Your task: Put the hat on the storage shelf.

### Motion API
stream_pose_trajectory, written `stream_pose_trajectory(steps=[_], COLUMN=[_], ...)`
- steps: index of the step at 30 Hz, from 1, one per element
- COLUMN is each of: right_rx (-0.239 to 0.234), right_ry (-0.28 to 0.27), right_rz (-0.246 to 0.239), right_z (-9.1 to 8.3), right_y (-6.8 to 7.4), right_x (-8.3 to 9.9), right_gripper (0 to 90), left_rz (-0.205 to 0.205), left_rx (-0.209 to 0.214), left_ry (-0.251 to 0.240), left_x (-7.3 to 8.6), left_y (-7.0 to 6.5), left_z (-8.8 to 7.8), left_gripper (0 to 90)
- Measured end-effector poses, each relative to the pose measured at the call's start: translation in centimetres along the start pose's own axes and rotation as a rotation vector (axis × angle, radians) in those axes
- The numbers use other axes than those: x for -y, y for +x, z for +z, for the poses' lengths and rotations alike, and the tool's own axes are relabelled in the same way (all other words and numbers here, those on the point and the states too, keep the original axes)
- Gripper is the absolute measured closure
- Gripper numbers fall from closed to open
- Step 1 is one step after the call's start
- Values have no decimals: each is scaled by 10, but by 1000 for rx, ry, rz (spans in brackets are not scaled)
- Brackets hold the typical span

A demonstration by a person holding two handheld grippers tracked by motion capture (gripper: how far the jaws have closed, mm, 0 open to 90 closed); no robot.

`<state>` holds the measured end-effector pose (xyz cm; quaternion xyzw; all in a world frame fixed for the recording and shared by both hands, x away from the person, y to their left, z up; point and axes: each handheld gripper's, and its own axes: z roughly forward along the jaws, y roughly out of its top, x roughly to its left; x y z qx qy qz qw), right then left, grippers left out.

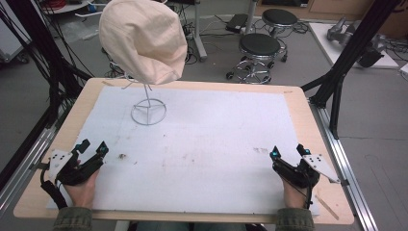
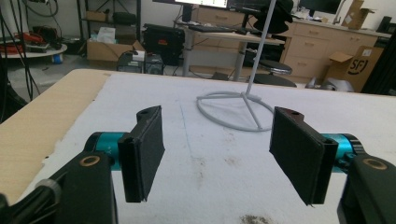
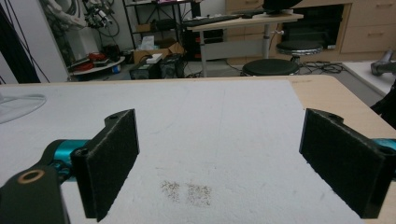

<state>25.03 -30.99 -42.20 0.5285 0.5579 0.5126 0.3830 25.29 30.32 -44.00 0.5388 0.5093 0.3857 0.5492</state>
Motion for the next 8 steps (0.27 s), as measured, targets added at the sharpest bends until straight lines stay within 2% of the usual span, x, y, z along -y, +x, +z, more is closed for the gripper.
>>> stream_pose_trajectory(steps=[8], right_rx=[-5], right_ry=[8], right_rz=[-3], right_z=[0], right_y=[1], right_x=[0], right_gripper=[108], left_rz=[-1], left_rx=[3], left_ry=[0], left_x=[0], left_y=[0], left_z=[0], left_gripper=[349])
